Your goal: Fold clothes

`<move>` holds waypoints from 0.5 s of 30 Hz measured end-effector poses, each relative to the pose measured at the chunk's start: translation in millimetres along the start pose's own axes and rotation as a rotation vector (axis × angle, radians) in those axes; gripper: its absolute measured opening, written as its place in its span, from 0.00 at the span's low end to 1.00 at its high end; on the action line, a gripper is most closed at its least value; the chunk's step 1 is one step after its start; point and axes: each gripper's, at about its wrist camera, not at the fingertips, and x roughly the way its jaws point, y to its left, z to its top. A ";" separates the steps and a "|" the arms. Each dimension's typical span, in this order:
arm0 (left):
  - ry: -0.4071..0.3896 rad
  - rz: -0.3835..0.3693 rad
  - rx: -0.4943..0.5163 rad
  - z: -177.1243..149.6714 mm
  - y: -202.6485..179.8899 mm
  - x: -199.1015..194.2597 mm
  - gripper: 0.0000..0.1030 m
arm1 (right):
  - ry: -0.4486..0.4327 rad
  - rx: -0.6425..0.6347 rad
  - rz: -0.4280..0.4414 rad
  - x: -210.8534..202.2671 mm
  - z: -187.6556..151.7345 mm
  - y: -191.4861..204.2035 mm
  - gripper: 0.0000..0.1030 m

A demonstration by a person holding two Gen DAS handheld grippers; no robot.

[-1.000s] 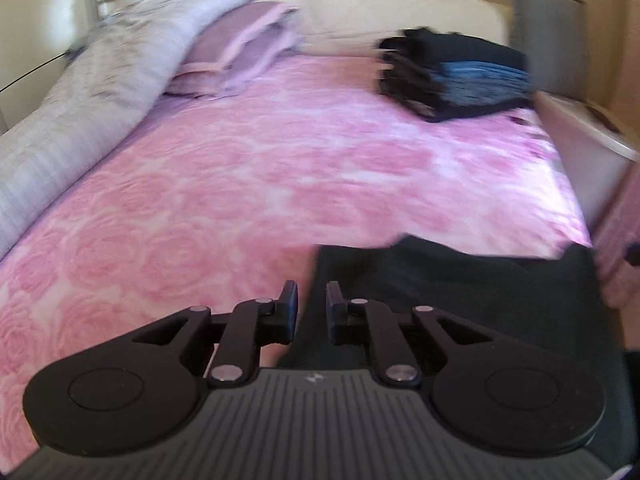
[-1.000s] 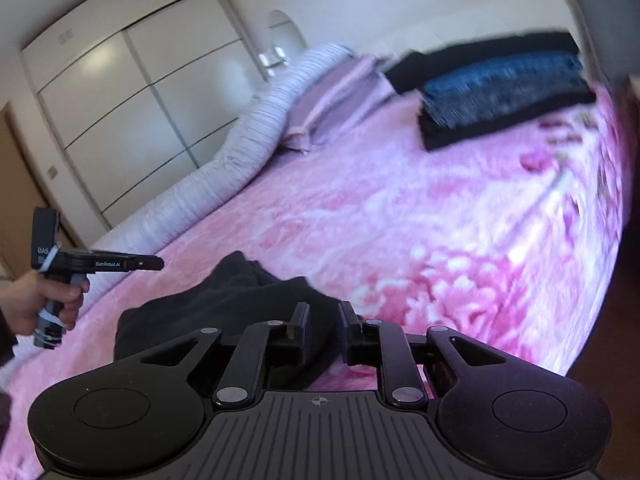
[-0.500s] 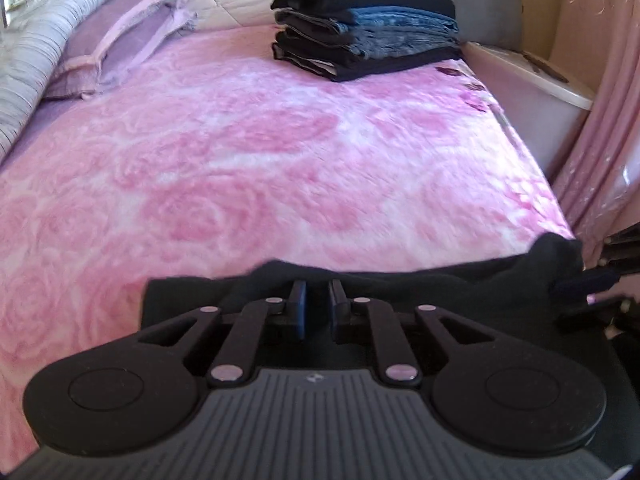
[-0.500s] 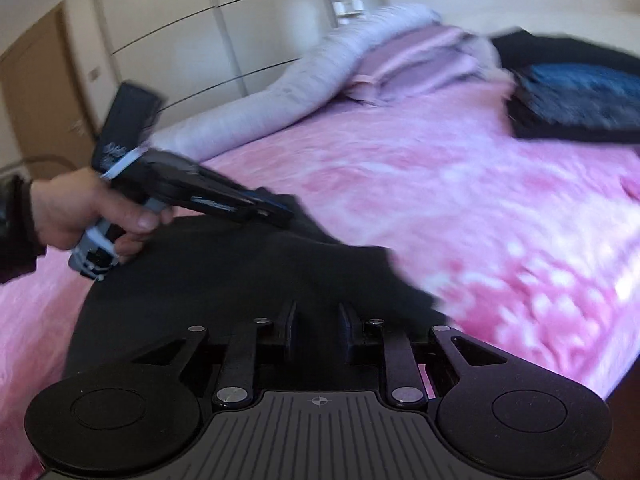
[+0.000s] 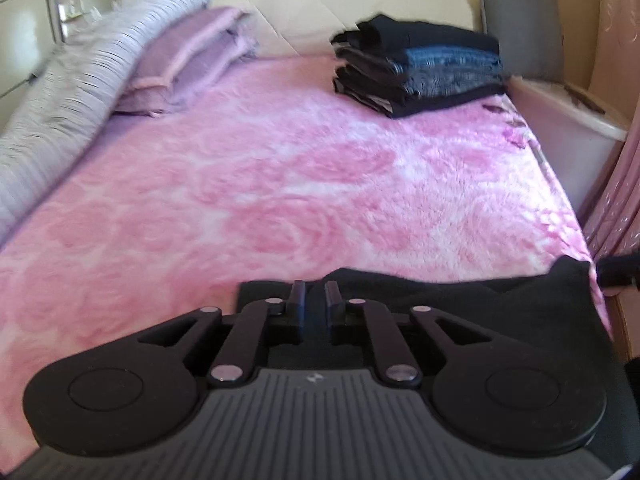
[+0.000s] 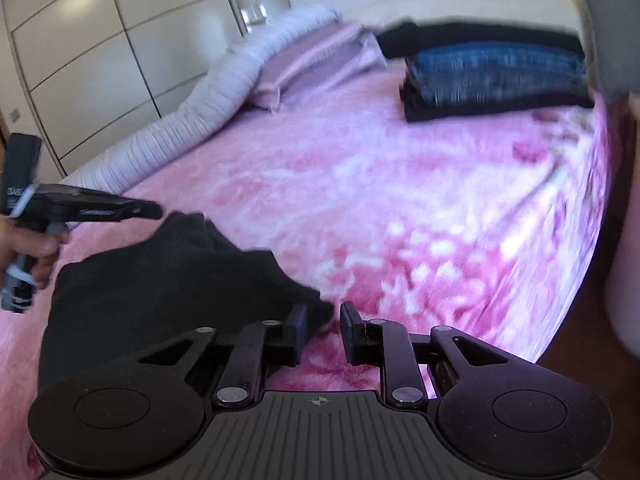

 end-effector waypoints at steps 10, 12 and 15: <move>0.144 0.053 -0.030 -68.1 28.2 -10.9 0.05 | 0.078 0.002 0.184 50.1 -3.5 24.2 0.23; 0.132 0.038 -0.077 -71.3 41.4 -10.6 0.03 | 0.089 0.008 0.171 45.4 3.4 24.6 0.23; 0.105 0.074 -0.114 -61.1 58.0 -27.6 0.05 | 0.063 -0.095 0.192 20.2 8.6 37.7 0.24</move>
